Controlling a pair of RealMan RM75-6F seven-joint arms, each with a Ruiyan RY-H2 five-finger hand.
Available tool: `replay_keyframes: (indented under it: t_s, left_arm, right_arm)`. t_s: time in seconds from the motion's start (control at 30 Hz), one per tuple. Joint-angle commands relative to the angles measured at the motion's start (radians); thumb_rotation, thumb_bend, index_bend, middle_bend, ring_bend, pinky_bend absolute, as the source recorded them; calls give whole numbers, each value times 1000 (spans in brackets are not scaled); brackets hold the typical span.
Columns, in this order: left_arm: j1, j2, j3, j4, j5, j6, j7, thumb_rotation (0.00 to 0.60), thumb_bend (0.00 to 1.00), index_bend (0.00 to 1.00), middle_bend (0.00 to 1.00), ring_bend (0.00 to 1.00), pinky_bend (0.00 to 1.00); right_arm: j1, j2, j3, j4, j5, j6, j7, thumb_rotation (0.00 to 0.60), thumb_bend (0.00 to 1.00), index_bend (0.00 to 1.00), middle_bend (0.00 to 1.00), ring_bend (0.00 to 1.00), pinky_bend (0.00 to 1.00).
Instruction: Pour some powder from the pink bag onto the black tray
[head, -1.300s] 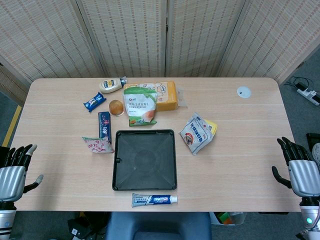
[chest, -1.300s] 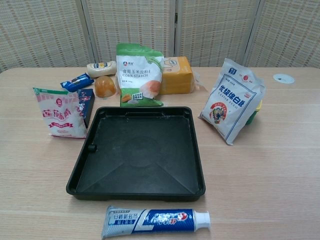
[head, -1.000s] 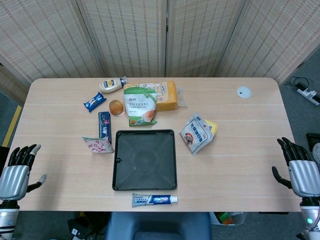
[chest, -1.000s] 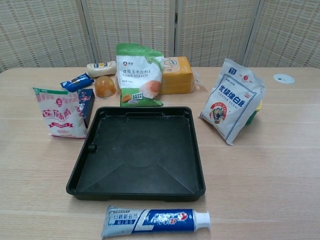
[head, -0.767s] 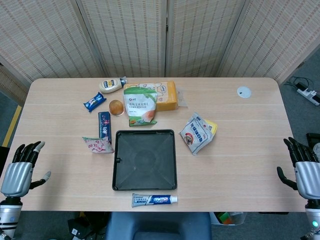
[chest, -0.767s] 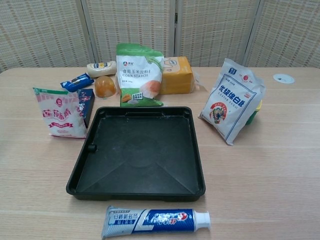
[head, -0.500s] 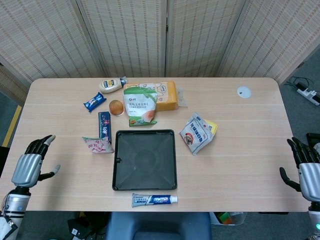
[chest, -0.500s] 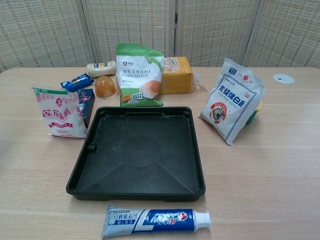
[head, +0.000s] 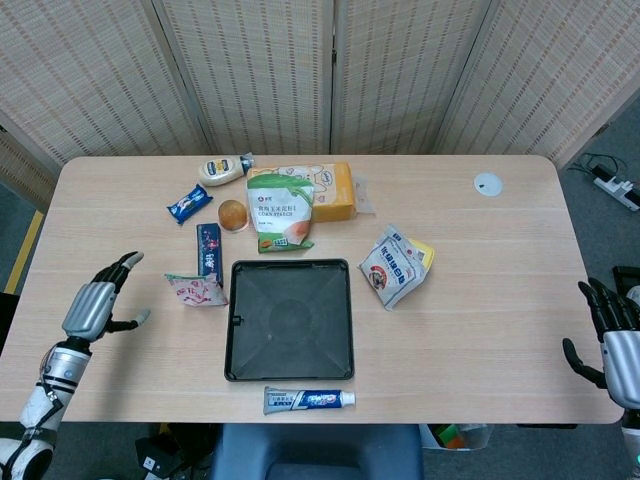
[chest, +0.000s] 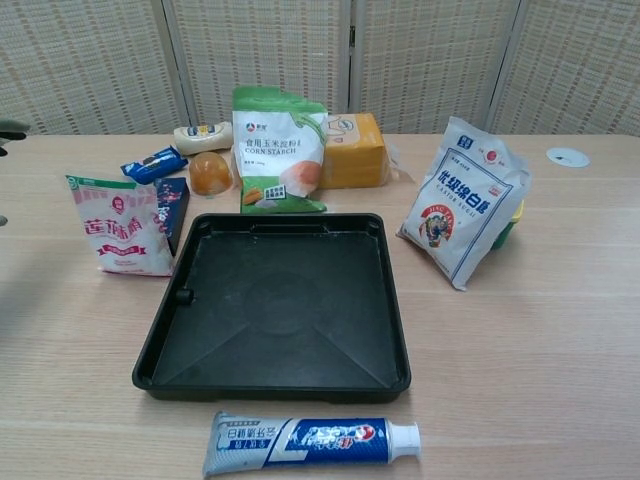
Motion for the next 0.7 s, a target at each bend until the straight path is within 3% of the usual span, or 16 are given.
replay_keyframes:
  t_s: [0.03, 0.27, 0.7]
  left_arm:
    - [-47, -51, 7, 83, -2, -63, -66, 600, 327, 0, 58, 120, 172]
    - [-87, -125, 7, 212, -12, -105, -166, 600, 325, 0, 37, 99, 162]
    - [-143, -268, 64, 416, 54, -128, -366, 600, 295, 0, 36, 98, 148]
  right_arm:
    - [-3, 2, 0, -1, 0, 3, -1, 544, 421, 0, 83, 127, 133]
    - [-15, 11, -2, -17, 5, 12, -18, 543, 421, 0, 84, 127, 133]
    - [-15, 23, -3, -66, 4, 3, -63, 543, 421, 0, 86, 129, 133]
